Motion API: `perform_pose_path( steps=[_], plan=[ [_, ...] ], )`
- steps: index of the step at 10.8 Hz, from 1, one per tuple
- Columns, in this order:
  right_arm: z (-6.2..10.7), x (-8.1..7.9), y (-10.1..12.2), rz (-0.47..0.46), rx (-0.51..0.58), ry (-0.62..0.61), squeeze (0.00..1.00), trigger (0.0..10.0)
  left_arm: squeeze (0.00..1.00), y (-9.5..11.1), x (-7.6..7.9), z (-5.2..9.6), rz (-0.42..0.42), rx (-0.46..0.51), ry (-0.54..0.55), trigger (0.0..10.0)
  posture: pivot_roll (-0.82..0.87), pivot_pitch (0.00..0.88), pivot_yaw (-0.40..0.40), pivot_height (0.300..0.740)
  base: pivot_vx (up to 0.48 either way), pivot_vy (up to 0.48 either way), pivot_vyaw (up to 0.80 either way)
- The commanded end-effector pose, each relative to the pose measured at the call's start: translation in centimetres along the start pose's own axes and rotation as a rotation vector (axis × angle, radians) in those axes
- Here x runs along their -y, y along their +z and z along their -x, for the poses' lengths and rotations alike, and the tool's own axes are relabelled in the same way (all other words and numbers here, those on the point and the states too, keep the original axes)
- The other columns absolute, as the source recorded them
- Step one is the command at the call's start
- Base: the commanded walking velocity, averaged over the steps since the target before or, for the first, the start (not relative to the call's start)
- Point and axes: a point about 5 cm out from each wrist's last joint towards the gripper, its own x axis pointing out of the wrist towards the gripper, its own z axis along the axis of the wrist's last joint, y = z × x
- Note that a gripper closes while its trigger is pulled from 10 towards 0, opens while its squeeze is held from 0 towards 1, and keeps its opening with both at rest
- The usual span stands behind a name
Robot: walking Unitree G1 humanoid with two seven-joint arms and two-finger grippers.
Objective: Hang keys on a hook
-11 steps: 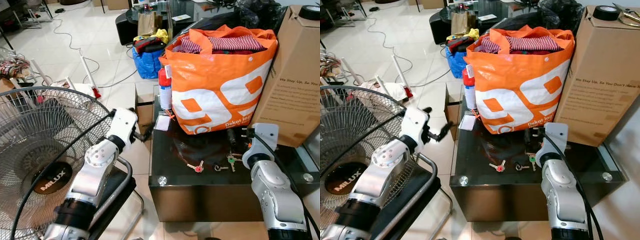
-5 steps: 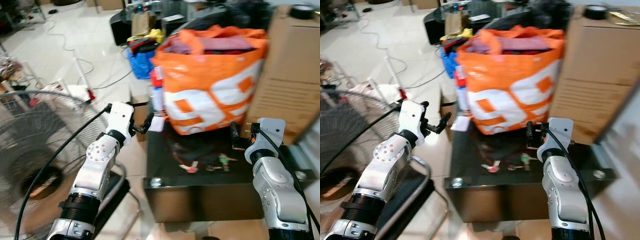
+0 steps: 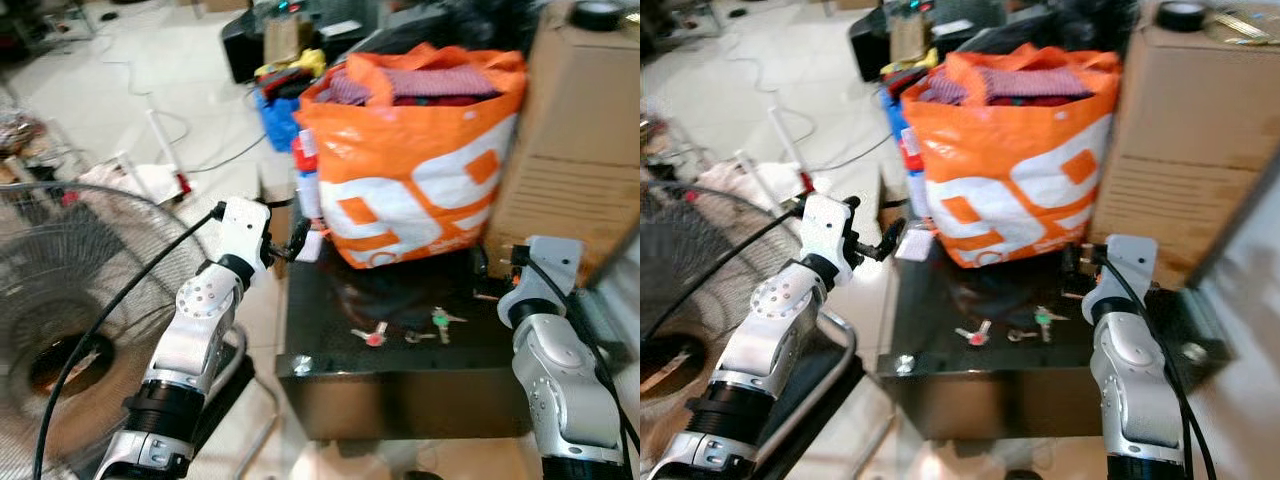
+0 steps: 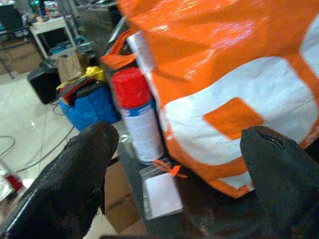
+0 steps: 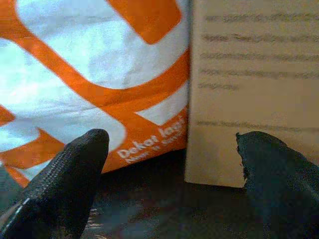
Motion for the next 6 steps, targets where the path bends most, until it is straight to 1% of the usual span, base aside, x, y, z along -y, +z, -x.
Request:
perform_pose_path(
  steps=[1,6],
  plan=[
    [-0.03,-0.58,0.44,0.001,0.02,0.017,1.0,10.0,0.0,-0.12,-0.66,0.01,-0.002,-0.011,0.025,10.0,-0.24,0.0,0.125,0.74,0.0,0.0,0.0],
    [-0.21,-0.61,0.63,0.004,0.026,0.023,1.0,10.0,0.0,0.0,-0.45,-0.08,-0.017,-0.001,0.019,10.0,-0.24,0.0,0.117,0.74,0.0,0.0,0.0]
  ],
)
